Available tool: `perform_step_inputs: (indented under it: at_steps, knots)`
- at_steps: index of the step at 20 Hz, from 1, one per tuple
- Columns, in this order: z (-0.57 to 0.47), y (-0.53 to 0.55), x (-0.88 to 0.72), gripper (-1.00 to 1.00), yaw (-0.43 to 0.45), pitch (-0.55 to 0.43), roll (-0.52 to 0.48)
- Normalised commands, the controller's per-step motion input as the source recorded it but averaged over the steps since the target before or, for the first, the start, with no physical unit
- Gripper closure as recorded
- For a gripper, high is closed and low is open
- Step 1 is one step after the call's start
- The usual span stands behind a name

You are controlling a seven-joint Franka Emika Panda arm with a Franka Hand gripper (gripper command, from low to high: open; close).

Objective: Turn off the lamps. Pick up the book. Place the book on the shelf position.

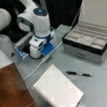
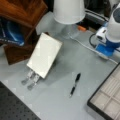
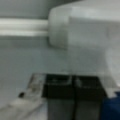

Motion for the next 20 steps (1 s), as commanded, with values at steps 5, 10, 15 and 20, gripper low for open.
perform_step_inputs:
  at_steps: [5, 10, 15, 20]
  knots:
    - [-0.20, -0.22, -0.45, 1.00, 0.052, -0.328, -0.029]
    - [-0.01, -0.17, -0.46, 1.00, 0.036, -0.278, -0.022]
    - [0.06, -0.11, -0.40, 1.00, 0.033, -0.231, 0.002]
    - [0.03, -0.09, -0.28, 1.00, 0.050, -0.189, 0.023]
